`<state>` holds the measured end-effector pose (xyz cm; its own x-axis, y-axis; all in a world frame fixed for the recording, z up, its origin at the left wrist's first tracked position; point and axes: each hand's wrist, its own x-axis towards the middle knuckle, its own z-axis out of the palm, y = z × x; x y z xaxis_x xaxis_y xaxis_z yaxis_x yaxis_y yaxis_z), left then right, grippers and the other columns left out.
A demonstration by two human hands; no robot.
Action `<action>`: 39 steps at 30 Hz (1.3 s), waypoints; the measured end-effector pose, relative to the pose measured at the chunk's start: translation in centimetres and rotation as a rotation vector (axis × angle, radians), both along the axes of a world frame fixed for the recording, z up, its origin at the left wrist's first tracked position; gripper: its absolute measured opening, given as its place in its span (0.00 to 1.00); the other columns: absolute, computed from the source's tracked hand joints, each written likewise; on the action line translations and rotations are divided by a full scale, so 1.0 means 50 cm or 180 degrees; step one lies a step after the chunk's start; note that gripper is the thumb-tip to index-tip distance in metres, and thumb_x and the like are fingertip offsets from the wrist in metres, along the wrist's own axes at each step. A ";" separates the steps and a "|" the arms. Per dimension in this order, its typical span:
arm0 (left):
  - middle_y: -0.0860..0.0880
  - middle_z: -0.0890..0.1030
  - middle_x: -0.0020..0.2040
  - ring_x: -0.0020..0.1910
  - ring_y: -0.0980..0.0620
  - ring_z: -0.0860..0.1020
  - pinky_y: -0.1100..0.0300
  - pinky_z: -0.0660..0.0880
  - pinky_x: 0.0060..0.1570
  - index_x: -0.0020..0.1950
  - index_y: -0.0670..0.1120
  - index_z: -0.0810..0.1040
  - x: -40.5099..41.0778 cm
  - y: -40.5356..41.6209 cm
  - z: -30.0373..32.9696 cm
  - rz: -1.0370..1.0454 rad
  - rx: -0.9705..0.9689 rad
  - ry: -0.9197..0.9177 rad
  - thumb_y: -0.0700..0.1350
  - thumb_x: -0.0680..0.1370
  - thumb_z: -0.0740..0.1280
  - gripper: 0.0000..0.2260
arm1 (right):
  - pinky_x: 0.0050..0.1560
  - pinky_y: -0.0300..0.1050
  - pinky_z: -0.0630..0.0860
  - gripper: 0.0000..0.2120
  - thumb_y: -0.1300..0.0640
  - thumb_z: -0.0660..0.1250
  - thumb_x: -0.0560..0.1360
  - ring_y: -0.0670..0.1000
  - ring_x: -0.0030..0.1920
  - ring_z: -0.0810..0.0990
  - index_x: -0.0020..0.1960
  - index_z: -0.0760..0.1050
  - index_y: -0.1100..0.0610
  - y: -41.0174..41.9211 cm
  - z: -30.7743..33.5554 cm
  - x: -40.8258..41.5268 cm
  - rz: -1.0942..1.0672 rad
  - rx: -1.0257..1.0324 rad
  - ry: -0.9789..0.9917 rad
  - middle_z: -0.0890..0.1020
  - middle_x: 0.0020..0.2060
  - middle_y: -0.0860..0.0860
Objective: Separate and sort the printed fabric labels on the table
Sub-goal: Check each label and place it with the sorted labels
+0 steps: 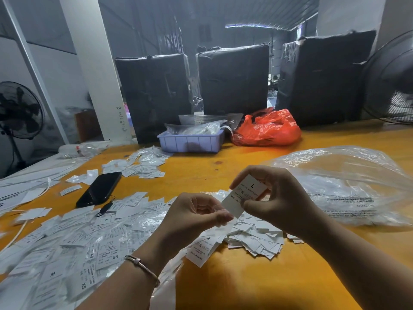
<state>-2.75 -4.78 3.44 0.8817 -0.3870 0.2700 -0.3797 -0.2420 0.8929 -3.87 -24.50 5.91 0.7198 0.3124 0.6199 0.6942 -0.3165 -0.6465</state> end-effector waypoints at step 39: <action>0.45 0.85 0.37 0.36 0.52 0.82 0.65 0.77 0.38 0.44 0.39 0.85 0.004 0.006 0.004 0.0131 -0.0266 -0.0181 0.45 0.71 0.73 0.09 | 0.28 0.39 0.72 0.04 0.64 0.70 0.73 0.50 0.30 0.78 0.43 0.83 0.59 -0.006 -0.021 0.024 -0.0084 0.0334 0.0706 0.83 0.33 0.55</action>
<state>-2.52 -4.50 3.62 0.8787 -0.3248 0.3499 -0.4217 -0.1842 0.8879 -2.69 -24.82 4.86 0.8490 0.2339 0.4738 0.5239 -0.2558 -0.8124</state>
